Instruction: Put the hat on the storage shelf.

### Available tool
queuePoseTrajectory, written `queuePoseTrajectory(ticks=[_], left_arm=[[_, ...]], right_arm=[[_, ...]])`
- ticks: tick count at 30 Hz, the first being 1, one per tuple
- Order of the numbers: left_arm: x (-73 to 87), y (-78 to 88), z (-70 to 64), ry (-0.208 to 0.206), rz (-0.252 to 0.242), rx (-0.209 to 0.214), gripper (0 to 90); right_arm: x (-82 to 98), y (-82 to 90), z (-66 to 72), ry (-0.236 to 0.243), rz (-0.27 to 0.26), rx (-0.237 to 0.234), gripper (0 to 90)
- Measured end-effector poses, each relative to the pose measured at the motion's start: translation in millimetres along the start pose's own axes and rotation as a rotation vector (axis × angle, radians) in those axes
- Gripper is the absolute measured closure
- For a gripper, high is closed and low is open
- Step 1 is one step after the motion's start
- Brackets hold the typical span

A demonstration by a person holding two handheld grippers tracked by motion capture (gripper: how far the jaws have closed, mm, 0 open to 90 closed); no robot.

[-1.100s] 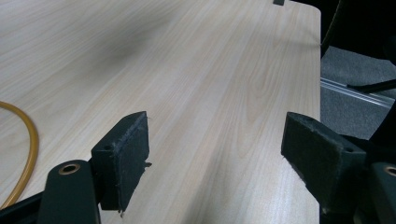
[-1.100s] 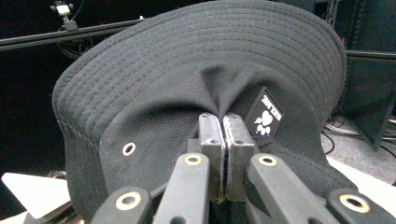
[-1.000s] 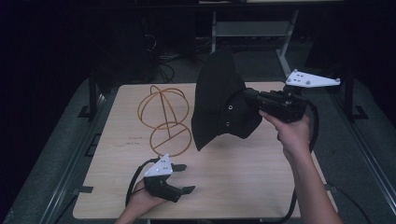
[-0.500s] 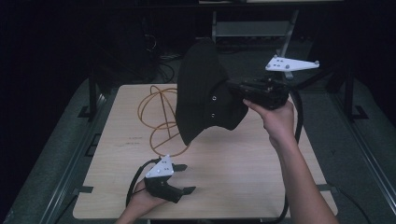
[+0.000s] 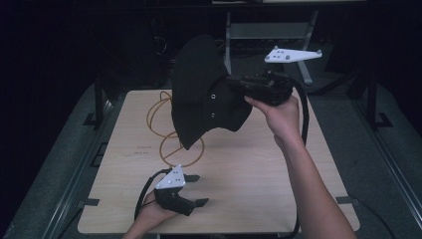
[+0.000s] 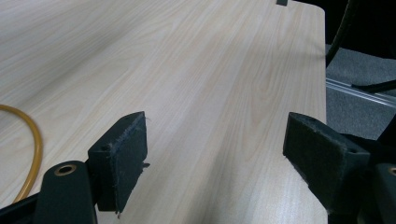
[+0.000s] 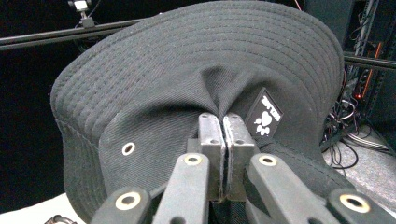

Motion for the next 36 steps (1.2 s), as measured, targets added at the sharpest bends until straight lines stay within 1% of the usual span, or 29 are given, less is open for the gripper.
queuePoseTrajectory(ticks=[1,5,6,9,14,22,26,30,31,32,35,36], left_arm=[[0.1,0.4,0.2,0.005,-0.003,0.000,21.4],[0.4,0.6,1.4,0.004,-0.001,0.001,21.4],[0.1,0.0,1.6,0.005,-0.007,0.002,21.4],[0.9,-0.5,3.0,0.004,0.004,-0.002,21.6],[0.7,-2.4,3.8,0.005,-0.001,0.002,21.5],[1.0,-3.1,3.1,-0.002,0.009,0.004,21.5],[-0.5,-3.5,2.7,0.008,-0.006,0.009,21.6],[-0.8,-3.5,3.4,0.011,-0.005,0.010,21.6],[-0.8,-3.5,3.4,0.011,-0.005,0.010,21.6],[-0.2,-3.5,4.1,0.012,-0.002,0.005,21.5],[-0.2,-3.7,6.0,0.009,-0.006,-0.001,21.6],[-0.5,-3.6,6.1,0.010,-0.009,-0.001,21.5]], right_arm=[[-1.7,-1.9,0.7,0.001,0.003,-0.003,87.9],[-8.3,-9.4,2.4,0.017,0.018,-0.004,87.9],[-10.2,-11.2,2.9,0.020,0.021,-0.003,87.9],[-15.3,-16.8,4.1,0.030,0.037,-0.002,87.9],[-22.3,-28.8,6.1,0.043,0.059,-0.003,87.9],[-28.7,-49.7,9.2,0.049,0.090,-0.018,87.9],[-34.0,-61.1,13.4,0.042,0.104,-0.046,87.9],[-40.7,-70.5,15.9,0.048,0.116,-0.051,87.8],[-40.7,-70.5,15.9,0.048,0.116,-0.051,87.8],[-43.0,-76.7,17.9,0.046,0.120,-0.063,87.8],[-44.4,-85.2,21.5,0.049,0.135,-0.078,87.8],[-44.7,-88.3,22.0,0.051,0.144,-0.075,87.7]])
Point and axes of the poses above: each handheld gripper's, and its own axes: y roughly backward along the jaws, x roughly out of its underside, z roughly to its left, the point moved 8 cm from there along -y, roughly forward along the jaws, and after that the axes turned 11 degrees about z, right-handed, at the moved point
